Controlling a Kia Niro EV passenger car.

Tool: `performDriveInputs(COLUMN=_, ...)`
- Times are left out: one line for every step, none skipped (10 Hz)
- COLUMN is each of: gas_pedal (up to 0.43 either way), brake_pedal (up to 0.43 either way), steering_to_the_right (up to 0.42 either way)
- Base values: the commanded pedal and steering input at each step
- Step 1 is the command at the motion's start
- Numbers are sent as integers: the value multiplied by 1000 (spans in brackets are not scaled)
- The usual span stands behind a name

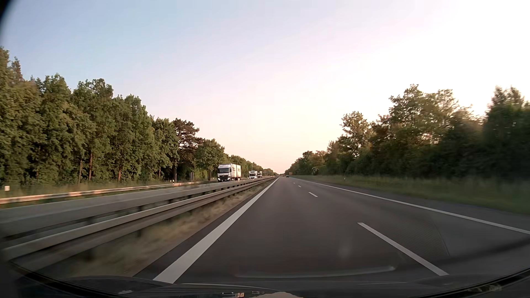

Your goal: Follow the waypoints while adhering to traffic rules and regulations

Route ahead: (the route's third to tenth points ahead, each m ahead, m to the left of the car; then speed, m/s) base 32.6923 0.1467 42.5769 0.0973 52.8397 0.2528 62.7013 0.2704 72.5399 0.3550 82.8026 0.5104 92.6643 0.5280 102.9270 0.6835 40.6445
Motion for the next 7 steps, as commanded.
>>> performDriveInputs(gas_pedal=429, brake_pedal=18, steering_to_the_right=0)
performDriveInputs(gas_pedal=429, brake_pedal=18, steering_to_the_right=0)
performDriveInputs(gas_pedal=429, brake_pedal=18, steering_to_the_right=0)
performDriveInputs(gas_pedal=409, brake_pedal=18, steering_to_the_right=0)
performDriveInputs(gas_pedal=398, brake_pedal=18, steering_to_the_right=0)
performDriveInputs(gas_pedal=398, brake_pedal=18, steering_to_the_right=0)
performDriveInputs(gas_pedal=398, brake_pedal=18, steering_to_the_right=0)
